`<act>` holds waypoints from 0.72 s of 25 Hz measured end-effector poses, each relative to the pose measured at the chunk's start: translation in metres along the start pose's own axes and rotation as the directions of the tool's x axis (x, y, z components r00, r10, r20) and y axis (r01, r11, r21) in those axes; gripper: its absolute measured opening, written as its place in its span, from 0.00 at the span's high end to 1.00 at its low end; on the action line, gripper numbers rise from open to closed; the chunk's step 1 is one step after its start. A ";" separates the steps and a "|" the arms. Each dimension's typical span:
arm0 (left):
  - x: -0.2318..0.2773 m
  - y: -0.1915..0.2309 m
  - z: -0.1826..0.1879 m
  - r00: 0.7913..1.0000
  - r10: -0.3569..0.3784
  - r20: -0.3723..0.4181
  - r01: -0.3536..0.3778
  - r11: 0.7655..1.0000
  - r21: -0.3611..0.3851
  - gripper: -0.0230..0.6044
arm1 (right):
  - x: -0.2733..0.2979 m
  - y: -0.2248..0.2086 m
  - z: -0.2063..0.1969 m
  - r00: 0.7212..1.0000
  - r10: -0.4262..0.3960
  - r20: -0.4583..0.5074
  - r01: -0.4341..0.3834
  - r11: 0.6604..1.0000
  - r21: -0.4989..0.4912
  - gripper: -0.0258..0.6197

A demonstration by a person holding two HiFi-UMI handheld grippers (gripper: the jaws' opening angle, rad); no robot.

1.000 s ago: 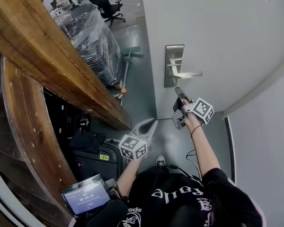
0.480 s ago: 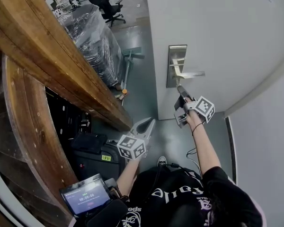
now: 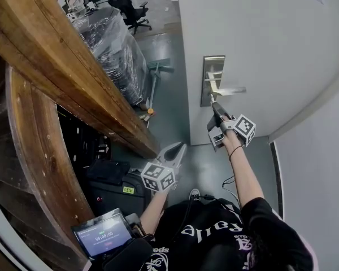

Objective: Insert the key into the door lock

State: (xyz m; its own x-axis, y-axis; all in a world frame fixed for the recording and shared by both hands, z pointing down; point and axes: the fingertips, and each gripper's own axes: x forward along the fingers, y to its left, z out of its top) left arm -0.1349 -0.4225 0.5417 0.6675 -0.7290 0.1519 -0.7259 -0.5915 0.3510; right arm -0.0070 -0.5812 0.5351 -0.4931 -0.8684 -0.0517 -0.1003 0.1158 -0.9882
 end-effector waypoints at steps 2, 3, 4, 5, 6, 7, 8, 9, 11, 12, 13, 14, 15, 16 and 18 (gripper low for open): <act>0.000 0.001 0.001 1.000 -0.002 0.000 0.002 1.000 0.000 0.94 | 0.007 -0.001 0.005 1.000 -0.001 0.014 0.001 1.000 0.022 0.90; 0.000 0.001 0.001 1.000 -0.003 0.000 0.003 1.000 0.000 0.94 | 0.012 -0.001 0.007 1.000 -0.004 0.011 0.003 1.000 0.012 0.90; 0.000 0.002 0.000 1.000 -0.002 0.000 0.002 1.000 -0.001 0.94 | 0.016 -0.001 0.008 1.000 -0.008 0.005 0.008 1.000 -0.002 0.90; -0.001 0.002 0.000 1.000 -0.001 -0.001 0.001 1.000 -0.001 0.94 | 0.019 -0.001 0.008 1.000 -0.014 -0.001 0.014 1.000 -0.009 0.90; -0.001 0.003 -0.001 1.000 0.000 -0.002 0.000 1.000 -0.003 0.94 | 0.020 -0.001 0.007 1.000 -0.018 -0.006 0.018 1.000 -0.012 0.90; -0.002 0.003 -0.002 1.000 0.001 -0.004 -0.001 1.000 -0.004 0.94 | 0.021 -0.002 0.008 1.000 -0.017 -0.008 0.017 1.000 -0.015 0.90; -0.002 0.003 -0.002 1.000 0.001 -0.005 -0.001 1.000 -0.006 0.94 | 0.022 -0.002 0.008 1.000 -0.012 -0.007 0.012 1.000 -0.019 0.90; -0.002 0.003 -0.003 1.000 0.001 -0.006 -0.001 1.000 -0.007 0.94 | 0.023 -0.003 0.010 1.000 -0.009 -0.003 0.009 1.000 -0.022 0.90; -0.002 0.003 -0.003 1.000 0.002 -0.008 -0.002 1.000 -0.009 0.94 | 0.028 -0.004 0.012 1.000 -0.015 0.008 0.015 1.000 -0.025 0.90; -0.003 0.003 -0.004 1.000 0.002 -0.009 -0.002 1.000 -0.010 0.94 | 0.031 -0.004 0.013 1.000 -0.020 0.012 0.021 0.999 -0.025 0.90; -0.003 0.003 -0.005 1.000 0.003 -0.010 -0.003 1.000 -0.011 0.94 | 0.035 -0.005 0.015 1.000 -0.024 0.015 0.024 0.999 -0.023 0.90; -0.004 0.003 -0.005 1.000 0.004 -0.010 -0.004 1.000 -0.013 0.94 | 0.039 -0.005 0.016 1.000 -0.026 0.017 0.026 1.000 -0.015 0.90; -0.005 0.002 -0.006 1.000 0.005 -0.010 -0.005 1.000 -0.016 0.94 | 0.042 -0.006 0.017 1.000 -0.026 0.016 0.026 1.000 -0.006 0.90; -0.006 0.000 -0.006 1.000 0.007 -0.010 -0.007 1.000 -0.019 0.94 | 0.045 -0.006 0.018 1.000 -0.025 0.013 0.025 1.000 0.000 0.90; -0.007 -0.004 -0.008 1.000 0.011 -0.011 -0.011 1.000 -0.024 0.94 | 0.049 -0.006 0.021 1.000 -0.023 0.007 0.023 1.000 -0.006 0.90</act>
State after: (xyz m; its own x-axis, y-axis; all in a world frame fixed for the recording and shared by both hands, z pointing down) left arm -0.1356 -0.4125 0.5465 0.6615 -0.7315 0.1655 -0.7289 -0.5752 0.3713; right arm -0.0129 -0.6342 0.5351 -0.4844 -0.8744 -0.0296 -0.1166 0.0980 -0.9883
